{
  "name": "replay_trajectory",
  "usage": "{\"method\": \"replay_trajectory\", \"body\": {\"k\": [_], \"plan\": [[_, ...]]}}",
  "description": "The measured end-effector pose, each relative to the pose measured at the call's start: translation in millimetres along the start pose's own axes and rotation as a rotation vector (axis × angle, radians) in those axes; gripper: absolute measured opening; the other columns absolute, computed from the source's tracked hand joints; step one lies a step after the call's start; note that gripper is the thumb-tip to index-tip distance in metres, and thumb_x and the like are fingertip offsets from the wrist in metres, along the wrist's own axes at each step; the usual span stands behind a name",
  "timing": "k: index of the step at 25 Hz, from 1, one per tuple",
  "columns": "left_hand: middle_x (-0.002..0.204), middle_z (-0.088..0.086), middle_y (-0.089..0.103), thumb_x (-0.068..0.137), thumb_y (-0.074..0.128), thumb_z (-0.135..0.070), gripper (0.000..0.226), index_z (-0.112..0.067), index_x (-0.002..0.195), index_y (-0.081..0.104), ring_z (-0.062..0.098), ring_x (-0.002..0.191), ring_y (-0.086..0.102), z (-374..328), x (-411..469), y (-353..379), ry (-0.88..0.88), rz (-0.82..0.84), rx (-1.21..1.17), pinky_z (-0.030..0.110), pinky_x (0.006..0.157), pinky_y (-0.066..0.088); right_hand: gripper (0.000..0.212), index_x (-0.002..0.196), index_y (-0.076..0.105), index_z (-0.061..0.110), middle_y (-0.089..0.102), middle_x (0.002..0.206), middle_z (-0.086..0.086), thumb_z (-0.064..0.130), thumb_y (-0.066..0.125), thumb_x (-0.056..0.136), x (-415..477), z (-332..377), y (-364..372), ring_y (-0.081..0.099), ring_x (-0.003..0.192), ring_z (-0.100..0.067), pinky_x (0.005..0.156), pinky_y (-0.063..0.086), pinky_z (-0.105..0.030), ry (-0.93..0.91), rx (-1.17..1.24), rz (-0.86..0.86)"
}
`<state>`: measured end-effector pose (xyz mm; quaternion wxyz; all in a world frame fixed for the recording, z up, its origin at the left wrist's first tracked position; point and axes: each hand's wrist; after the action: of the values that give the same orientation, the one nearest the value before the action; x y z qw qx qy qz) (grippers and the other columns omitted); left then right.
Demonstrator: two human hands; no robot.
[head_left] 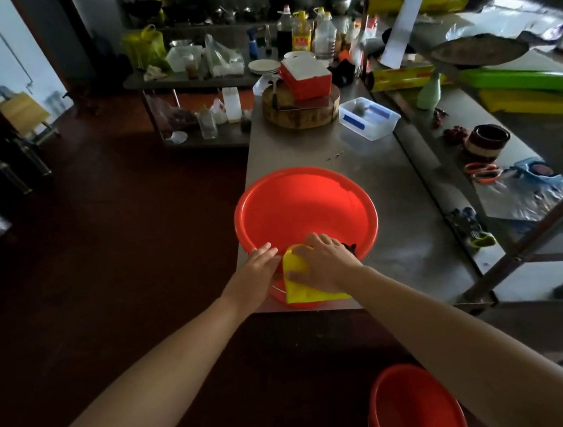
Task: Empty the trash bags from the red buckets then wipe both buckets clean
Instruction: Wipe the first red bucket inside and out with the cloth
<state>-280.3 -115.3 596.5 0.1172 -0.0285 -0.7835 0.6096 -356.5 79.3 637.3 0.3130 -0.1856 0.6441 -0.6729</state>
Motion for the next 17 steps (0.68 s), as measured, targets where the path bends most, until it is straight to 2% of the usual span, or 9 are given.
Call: {"method": "replay_trajectory", "body": {"k": [2, 5, 7, 9, 13, 17], "plan": [[0.16, 0.008, 0.033, 0.103, 0.044, -0.003, 0.048, -0.009, 0.151, 0.038, 0.023, 0.153, 0.016, 12, 1, 3, 0.069, 0.013, 0.097, 0.04, 0.125, 0.016, 0.08, 0.145, 0.044, 0.025, 0.048, 0.148, -0.002, 0.08, 0.033, 0.088, 6, 13, 8, 0.045, 0.137, -0.025, 0.108, 0.039, -0.042, -0.038, 0.004, -0.003], [0.158, 0.008, 0.037, 0.1, 0.048, 0.002, 0.05, -0.008, 0.149, 0.042, 0.023, 0.152, 0.018, 30, -2, 6, 0.123, -0.026, 0.067, 0.04, 0.125, 0.018, 0.085, 0.138, 0.049, 0.024, 0.067, 0.124, 0.001, 0.085, 0.02, 0.086, 3, 28, 22, 0.066, 0.111, -0.022, 0.087, 0.05, -0.037, -0.03, -0.063, -0.158], [0.154, 0.011, 0.043, 0.098, 0.051, 0.001, 0.046, -0.007, 0.143, 0.048, 0.025, 0.15, 0.025, 39, -3, 5, 0.15, -0.049, 0.012, 0.042, 0.123, 0.021, 0.088, 0.134, 0.052, 0.022, 0.071, 0.117, 0.001, 0.084, 0.01, 0.086, -1, 31, 31, 0.07, 0.102, -0.022, 0.083, 0.051, -0.035, -0.051, -0.111, -0.265], [0.15, 0.012, 0.047, 0.098, 0.052, -0.004, 0.041, -0.007, 0.139, 0.053, 0.027, 0.148, 0.029, 45, 1, 4, 0.182, -0.046, 0.007, 0.042, 0.122, 0.022, 0.09, 0.132, 0.054, 0.021, 0.072, 0.114, 0.002, 0.082, 0.007, 0.086, 1, 32, 34, 0.071, 0.098, -0.022, 0.081, 0.052, -0.035, -0.046, -0.137, -0.302], [0.148, 0.009, 0.049, 0.097, 0.051, 0.0, 0.042, -0.01, 0.138, 0.053, 0.024, 0.148, 0.03, 52, 9, -1, 0.224, -0.012, 0.002, 0.043, 0.122, 0.026, 0.078, 0.133, 0.054, 0.023, 0.071, 0.11, 0.005, 0.079, 0.024, 0.087, 0, 22, 35, 0.07, 0.097, -0.021, 0.079, 0.052, -0.034, -0.058, -0.164, -0.309], [0.141, 0.012, 0.056, 0.098, 0.054, -0.002, 0.037, -0.008, 0.134, 0.058, 0.027, 0.143, 0.04, 57, 16, -5, 0.259, -0.016, 0.017, 0.037, 0.121, 0.019, 0.071, 0.132, 0.06, 0.023, 0.072, 0.107, 0.005, 0.075, 0.047, 0.086, -17, -16, 32, 0.07, 0.096, -0.022, 0.082, 0.053, -0.036, -0.162, -0.171, -0.323]]}}
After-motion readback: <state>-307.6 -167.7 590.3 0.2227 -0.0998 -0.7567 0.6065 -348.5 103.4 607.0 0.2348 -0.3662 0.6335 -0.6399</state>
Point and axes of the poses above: each hand's wrist, its own x-axis towards the middle knuckle, its own y-axis out of the palm, z = x × y
